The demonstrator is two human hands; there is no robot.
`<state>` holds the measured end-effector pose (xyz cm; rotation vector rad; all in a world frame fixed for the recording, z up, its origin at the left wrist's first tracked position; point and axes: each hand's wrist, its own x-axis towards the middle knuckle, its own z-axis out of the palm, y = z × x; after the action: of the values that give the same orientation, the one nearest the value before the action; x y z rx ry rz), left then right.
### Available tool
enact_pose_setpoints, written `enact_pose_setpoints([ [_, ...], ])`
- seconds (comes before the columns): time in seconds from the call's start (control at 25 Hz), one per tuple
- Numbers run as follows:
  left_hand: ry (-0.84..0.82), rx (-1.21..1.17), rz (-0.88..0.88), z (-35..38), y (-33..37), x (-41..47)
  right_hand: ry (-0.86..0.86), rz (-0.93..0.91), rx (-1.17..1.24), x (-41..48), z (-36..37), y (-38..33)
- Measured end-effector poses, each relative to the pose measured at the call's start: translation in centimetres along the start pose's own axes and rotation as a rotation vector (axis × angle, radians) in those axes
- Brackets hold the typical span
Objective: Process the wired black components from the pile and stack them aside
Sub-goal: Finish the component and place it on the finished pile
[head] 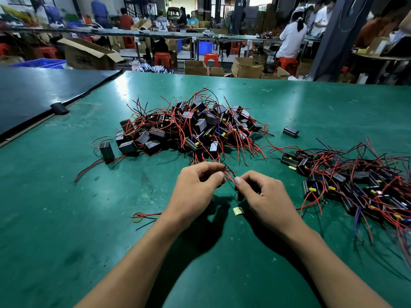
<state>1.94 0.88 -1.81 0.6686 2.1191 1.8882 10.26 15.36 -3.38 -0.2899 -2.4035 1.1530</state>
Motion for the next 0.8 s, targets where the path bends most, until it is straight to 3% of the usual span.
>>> enact_pose_setpoints([
  [0.48,0.097,-0.035,-0.023,0.2,-0.37,0.45,-0.002,-0.058,0.037,-0.2,-0.12,0.1],
  [0.8,0.05,0.013,0.001,0.16,-0.41,0.35,-0.031,-0.043,0.01,-0.14,0.0,-0.2],
])
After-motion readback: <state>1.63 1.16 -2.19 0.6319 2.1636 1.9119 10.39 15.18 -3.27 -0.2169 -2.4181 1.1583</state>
